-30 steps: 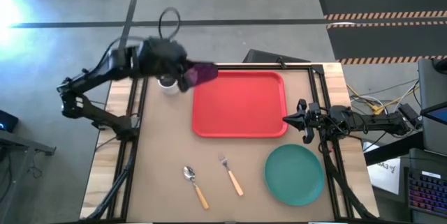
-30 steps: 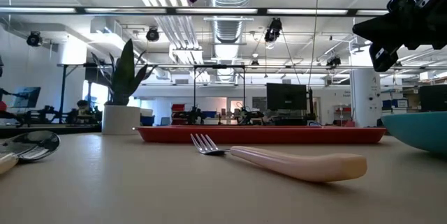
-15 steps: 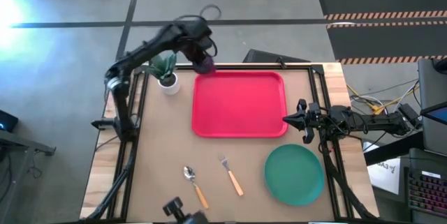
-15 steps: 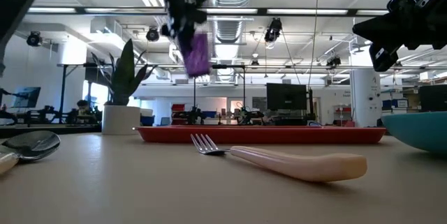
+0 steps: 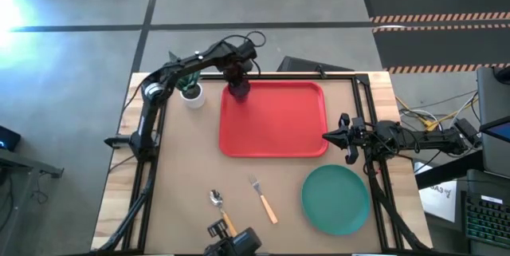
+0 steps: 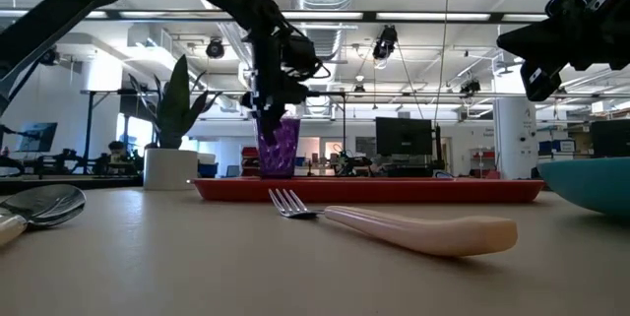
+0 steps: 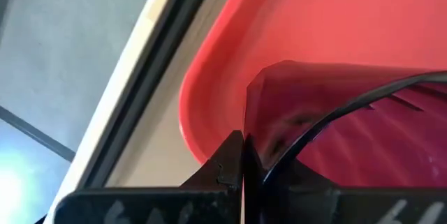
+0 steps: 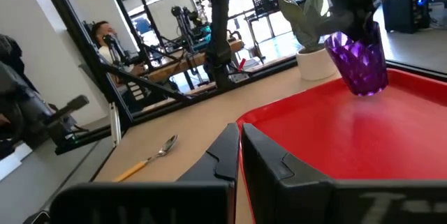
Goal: Pick and place plate/cup/fork/spoon on tray
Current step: Put the violet glass cup on the red tray
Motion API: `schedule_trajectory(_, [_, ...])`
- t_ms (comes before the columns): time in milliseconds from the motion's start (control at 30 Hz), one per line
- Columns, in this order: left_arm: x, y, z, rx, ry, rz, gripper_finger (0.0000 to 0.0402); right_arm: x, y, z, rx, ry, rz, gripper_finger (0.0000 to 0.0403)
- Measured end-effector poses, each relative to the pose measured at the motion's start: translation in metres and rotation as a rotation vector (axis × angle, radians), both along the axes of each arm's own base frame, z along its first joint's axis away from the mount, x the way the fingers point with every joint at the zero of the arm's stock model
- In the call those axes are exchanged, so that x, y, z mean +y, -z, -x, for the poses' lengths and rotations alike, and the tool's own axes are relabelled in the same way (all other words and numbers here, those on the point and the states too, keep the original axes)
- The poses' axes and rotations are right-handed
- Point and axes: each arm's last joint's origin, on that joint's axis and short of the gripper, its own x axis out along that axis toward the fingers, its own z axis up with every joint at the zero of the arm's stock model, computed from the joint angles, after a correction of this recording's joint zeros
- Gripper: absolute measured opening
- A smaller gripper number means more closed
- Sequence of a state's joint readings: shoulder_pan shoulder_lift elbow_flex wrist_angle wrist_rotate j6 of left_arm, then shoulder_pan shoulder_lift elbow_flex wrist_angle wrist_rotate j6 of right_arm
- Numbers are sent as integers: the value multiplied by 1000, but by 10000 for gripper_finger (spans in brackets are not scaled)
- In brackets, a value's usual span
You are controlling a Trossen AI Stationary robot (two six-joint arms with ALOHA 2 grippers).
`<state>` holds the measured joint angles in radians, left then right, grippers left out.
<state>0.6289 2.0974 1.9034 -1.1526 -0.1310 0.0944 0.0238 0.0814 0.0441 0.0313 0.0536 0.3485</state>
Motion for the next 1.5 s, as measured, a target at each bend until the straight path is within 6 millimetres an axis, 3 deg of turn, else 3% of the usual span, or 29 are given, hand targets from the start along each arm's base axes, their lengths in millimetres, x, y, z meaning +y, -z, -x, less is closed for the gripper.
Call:
schedule_trajectory(500, [-1,2,-1,-18,1,37,0,0,0,0,1,0,0,9])
schedule_trajectory(867, [-5,23,2,-4,6,88,0,0,0,0,1,0,0,9])
schedule_trajectory(1100, [-5,24,3,-9,6,91,0,0,0,0,1,0,0,9])
schedule_trajectory(1500, [-6,23,3,-9,10,95,54,0,0,0,1,0,0,9])
